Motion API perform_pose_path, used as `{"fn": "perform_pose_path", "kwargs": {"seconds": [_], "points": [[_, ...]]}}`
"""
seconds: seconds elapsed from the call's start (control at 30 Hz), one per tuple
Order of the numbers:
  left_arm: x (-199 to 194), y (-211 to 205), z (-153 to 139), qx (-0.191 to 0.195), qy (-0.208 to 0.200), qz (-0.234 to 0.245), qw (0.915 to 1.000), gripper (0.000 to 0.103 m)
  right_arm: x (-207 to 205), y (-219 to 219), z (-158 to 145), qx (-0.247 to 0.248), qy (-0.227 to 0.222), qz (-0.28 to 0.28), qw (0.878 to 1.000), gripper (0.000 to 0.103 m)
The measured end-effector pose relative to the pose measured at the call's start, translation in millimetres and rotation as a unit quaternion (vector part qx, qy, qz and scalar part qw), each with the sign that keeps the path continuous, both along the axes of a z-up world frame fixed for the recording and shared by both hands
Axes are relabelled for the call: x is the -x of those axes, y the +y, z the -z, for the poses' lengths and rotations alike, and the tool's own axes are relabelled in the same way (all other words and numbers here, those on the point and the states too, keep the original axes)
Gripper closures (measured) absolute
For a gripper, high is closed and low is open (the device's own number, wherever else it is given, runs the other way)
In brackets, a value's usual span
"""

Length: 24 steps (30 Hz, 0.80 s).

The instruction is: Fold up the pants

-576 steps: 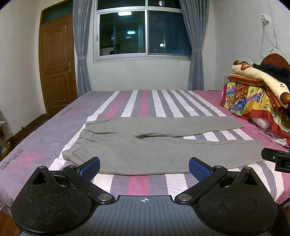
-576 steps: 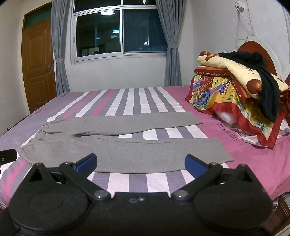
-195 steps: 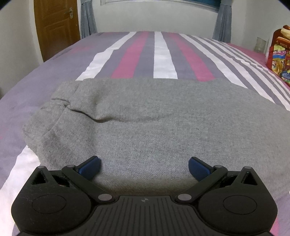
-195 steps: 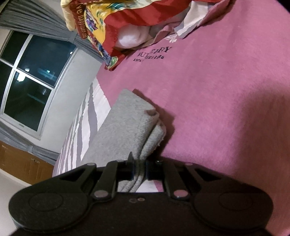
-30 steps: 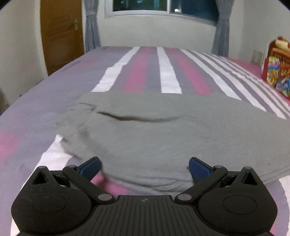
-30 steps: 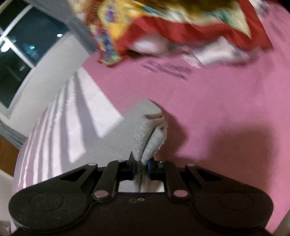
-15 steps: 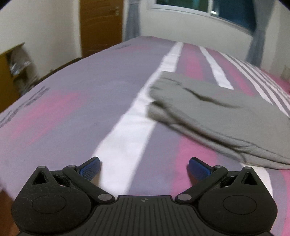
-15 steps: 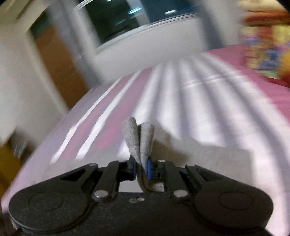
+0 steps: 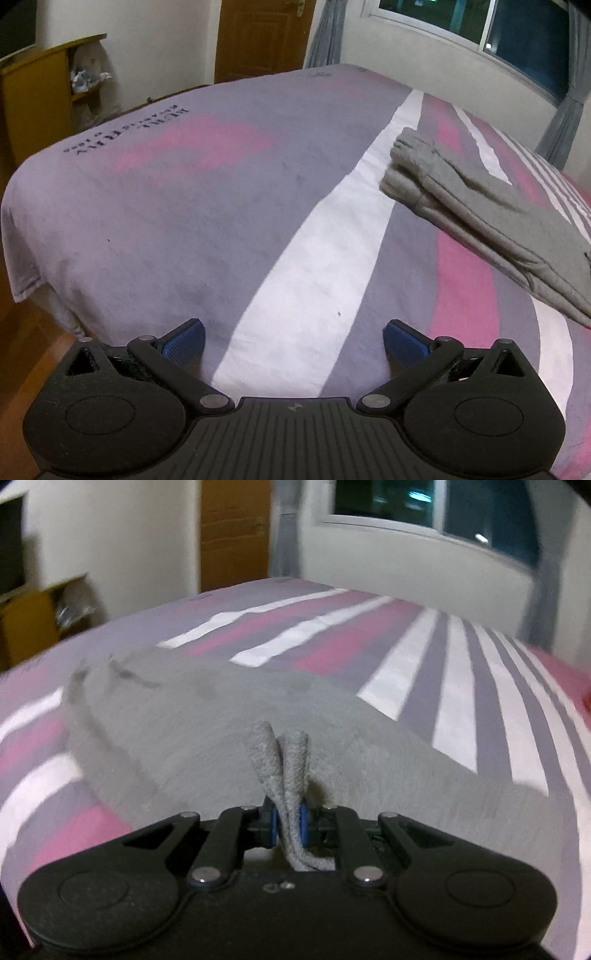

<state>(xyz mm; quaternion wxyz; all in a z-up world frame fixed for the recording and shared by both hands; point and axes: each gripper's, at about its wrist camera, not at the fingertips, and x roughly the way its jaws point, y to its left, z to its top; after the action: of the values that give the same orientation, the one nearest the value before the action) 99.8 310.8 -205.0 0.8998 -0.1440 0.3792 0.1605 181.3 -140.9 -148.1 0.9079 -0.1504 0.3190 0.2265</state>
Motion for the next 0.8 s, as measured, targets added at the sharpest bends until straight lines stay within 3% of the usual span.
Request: {"fn": "perform_pose_path", "kwargs": {"seconds": [0.13,0.27,0.37,0.47,0.57,0.67,0.8], "points": [[-2.1,-7.5,-3.9,0.006,-0.005,0.005,1.0,0.0,2.1,16.6,13.4,0.028,0.033,-0.015,0.999,0.082],[-7.7,-20.9,-12.2,0.007,-0.011,0.023,0.9997,0.0,6.9,24.6,6.8,-0.022,0.054,-0.012,0.998,0.069],[-15.6,-35.0,-19.3,0.025,-0.021,0.042,0.9986,0.0,10.7,24.5,9.2,-0.029,0.055,-0.013,0.998,0.068],[-30.7,-56.7,-31.0,0.049,-0.035,0.071,0.9956,0.0,24.5,5.5,-6.2,-0.073,0.048,-0.034,0.996,0.066],[-53.9,-90.2,-43.0,0.067,-0.046,0.114,0.9902,0.0,45.8,-28.9,-17.7,-0.095,0.019,-0.015,0.995,0.076],[-81.6,-132.9,-53.7,0.105,-0.059,0.171,0.9778,0.0,53.3,-79.1,-19.0,-0.116,-0.004,0.069,0.991,0.085],[-126.0,-191.7,-52.4,0.217,-0.056,0.251,0.9418,0.0,60.9,-144.3,-17.7,-0.156,-0.011,0.178,0.971,0.085]]}}
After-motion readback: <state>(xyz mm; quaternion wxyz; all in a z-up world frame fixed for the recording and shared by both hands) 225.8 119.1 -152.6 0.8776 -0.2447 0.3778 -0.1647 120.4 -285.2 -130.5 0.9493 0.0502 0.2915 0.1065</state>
